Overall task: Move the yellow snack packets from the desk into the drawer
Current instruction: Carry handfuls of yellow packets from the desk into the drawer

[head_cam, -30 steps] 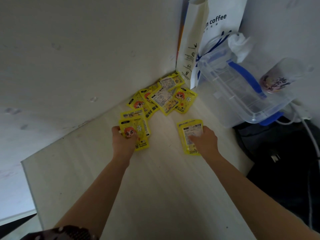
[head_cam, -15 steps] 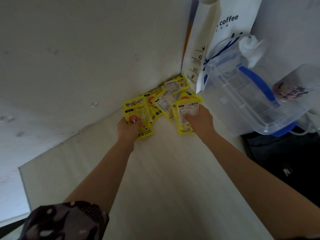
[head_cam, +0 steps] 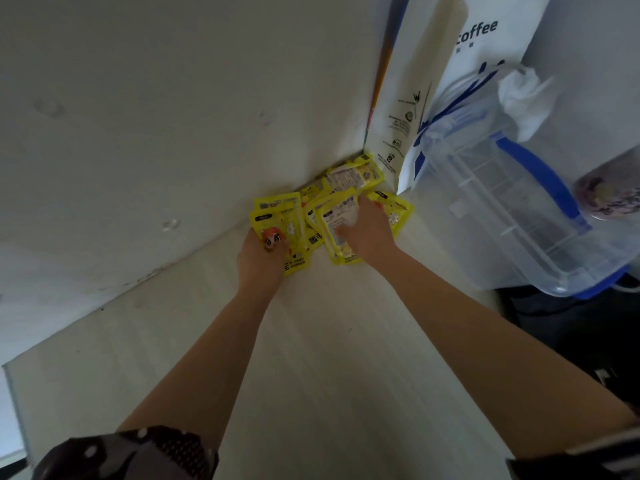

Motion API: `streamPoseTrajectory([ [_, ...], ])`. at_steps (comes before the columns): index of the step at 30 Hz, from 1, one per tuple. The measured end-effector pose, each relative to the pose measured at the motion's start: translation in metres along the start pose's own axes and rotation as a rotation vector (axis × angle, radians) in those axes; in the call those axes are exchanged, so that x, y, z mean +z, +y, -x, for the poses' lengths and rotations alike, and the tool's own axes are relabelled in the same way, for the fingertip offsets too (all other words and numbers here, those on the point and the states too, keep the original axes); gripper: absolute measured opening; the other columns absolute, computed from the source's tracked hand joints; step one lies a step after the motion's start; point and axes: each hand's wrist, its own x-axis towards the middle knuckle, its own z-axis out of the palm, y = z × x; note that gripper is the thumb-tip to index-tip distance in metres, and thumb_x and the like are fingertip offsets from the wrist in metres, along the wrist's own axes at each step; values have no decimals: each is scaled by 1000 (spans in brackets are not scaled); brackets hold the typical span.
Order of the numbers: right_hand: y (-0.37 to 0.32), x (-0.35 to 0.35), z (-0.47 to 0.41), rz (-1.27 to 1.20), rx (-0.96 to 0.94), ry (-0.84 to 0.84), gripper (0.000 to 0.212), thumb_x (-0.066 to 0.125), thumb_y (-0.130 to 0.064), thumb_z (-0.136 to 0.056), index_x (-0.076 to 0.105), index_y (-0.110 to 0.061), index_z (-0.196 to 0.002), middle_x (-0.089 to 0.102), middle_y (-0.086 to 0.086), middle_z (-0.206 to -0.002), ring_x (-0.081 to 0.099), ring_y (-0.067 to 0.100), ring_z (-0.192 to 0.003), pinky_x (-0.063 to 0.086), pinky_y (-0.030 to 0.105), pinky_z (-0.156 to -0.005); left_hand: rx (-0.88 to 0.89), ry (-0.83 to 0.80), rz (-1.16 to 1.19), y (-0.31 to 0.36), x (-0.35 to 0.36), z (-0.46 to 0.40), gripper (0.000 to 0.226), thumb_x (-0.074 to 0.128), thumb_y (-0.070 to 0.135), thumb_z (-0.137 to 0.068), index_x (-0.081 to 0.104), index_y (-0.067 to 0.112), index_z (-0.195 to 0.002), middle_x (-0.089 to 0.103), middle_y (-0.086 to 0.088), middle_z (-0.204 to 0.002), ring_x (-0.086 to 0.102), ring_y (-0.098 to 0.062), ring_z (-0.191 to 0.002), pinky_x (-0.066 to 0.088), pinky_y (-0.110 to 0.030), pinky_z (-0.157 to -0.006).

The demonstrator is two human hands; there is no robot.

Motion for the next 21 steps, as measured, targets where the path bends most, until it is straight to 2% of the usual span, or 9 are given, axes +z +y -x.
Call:
streamPoseTrajectory([
  [3,9,9,8,51,22,8,50,70,-19,-80,49,-5,-124,52,12,-122,53,29,-113,47,38,-83,45,2,-92,-7,0,3,33,62,24,-87,57,21,-120,58,6,-100,53,-15,-87,39,-27,-74],
  [6,17,13,18,55,64,26,56,71,-23,-81,44,-6,-128,45,11,-133,49,31,-120,46,44,-94,-26,1,-55,-8,-1,4,31,63,24,-87,57,25,-117,59,8,-99,54,-15,-86,40,-27,-73],
  [8,21,14,26,46,78,38,60,70,-23,-82,41,-7,-133,40,10,-141,44,30,-127,44,45,-99,-86,1,10,-4,-1,5,28,63,21,-85,58,28,-112,60,8,-97,57,-14,-83,42,-26,-66],
  [9,23,14,29,49,81,47,62,70,-23,-83,39,-7,-135,37,9,-145,43,30,-129,45,45,-98,-115,7,50,-2,-1,6,26,62,20,-85,58,28,-109,62,7,-98,59,-14,-83,44,-25,-62],
  [12,27,11,40,98,83,64,67,68,-22,-84,34,-10,-141,29,8,-152,43,31,-131,44,43,-94,-202,57,144,2,0,11,29,60,15,-82,62,24,-110,67,2,-100,64,-20,-88,50,-28,-65],
  [15,30,7,47,149,68,68,66,67,-21,-85,33,-10,-141,30,9,-149,49,33,-124,47,43,-88,-285,114,253,8,3,11,27,63,11,-80,65,20,-105,67,-1,-96,65,-21,-84,47,-25,-58],
  [19,31,1,50,186,93,63,60,66,-21,-85,36,-10,-136,38,15,-137,54,38,-112,47,44,-83,-348,100,320,20,9,6,28,68,11,-78,66,19,-104,68,-4,-97,66,-22,-84,56,-35,-69],
  [21,32,-3,50,180,120,50,60,66,-22,-85,35,-13,-137,40,16,-132,56,39,-108,47,44,-82,-362,94,303,22,11,4,32,69,11,-76,65,17,-108,68,-4,-99,66,-23,-86,57,-36,-69],
])
